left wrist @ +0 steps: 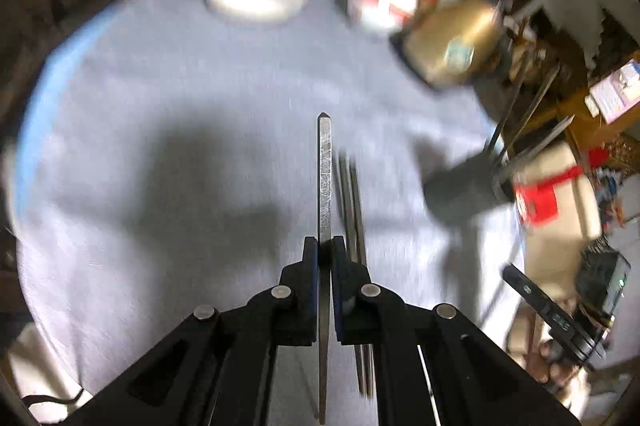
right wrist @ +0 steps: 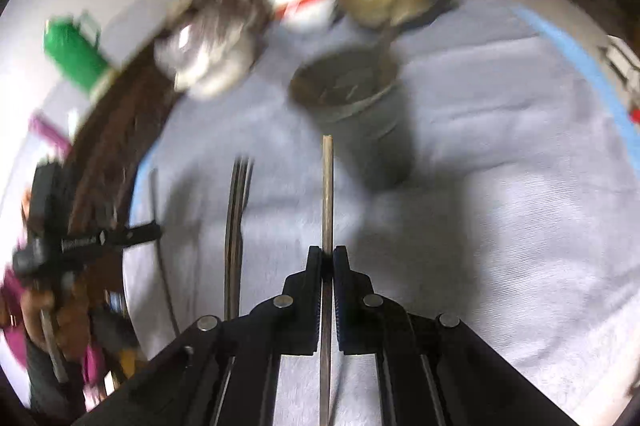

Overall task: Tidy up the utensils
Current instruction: 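Lift both held chopsticks and carry them over the grey cup, then lower the chopsticks into the grey cup and open both tools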

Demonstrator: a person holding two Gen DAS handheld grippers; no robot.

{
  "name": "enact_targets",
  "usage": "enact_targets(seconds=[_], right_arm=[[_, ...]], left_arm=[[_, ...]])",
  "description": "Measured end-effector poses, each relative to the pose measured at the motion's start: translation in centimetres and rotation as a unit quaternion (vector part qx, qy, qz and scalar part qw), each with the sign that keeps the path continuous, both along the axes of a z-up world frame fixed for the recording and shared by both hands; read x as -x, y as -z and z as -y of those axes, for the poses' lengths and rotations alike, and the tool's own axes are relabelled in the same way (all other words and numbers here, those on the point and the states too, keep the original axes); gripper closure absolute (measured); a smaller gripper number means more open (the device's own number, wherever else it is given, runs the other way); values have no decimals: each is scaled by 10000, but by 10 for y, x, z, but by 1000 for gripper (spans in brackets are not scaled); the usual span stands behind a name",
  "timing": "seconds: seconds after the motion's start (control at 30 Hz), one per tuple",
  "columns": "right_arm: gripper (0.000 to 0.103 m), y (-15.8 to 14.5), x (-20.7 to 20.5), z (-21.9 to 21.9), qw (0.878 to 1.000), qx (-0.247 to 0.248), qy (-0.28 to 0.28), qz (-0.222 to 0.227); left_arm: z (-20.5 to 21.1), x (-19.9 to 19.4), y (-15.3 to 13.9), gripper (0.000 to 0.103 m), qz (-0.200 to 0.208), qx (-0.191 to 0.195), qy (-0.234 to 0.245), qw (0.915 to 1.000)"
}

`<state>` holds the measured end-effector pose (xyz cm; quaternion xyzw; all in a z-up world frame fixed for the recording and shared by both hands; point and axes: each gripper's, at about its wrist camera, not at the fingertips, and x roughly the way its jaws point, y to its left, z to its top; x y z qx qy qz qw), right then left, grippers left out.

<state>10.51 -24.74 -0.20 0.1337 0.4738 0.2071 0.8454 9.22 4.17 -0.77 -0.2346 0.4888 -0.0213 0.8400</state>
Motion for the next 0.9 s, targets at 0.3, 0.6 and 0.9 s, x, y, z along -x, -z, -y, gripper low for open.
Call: enact_targets(seconds=[0.3, 0.6, 0.9], right_arm=[[97, -55, 13, 21, 9794, 137, 929, 1791], [97, -60, 39, -1, 9577, 768, 939, 2608], [97, -68, 83, 18, 9597, 610, 924, 2584]], left_arm=[[17, 30, -61, 97, 1810, -1106, -716, 9746], [19, 46, -65, 97, 2274, -1825, -873, 9526], [8, 93, -76, 97, 2345, -1422, -895, 9575]])
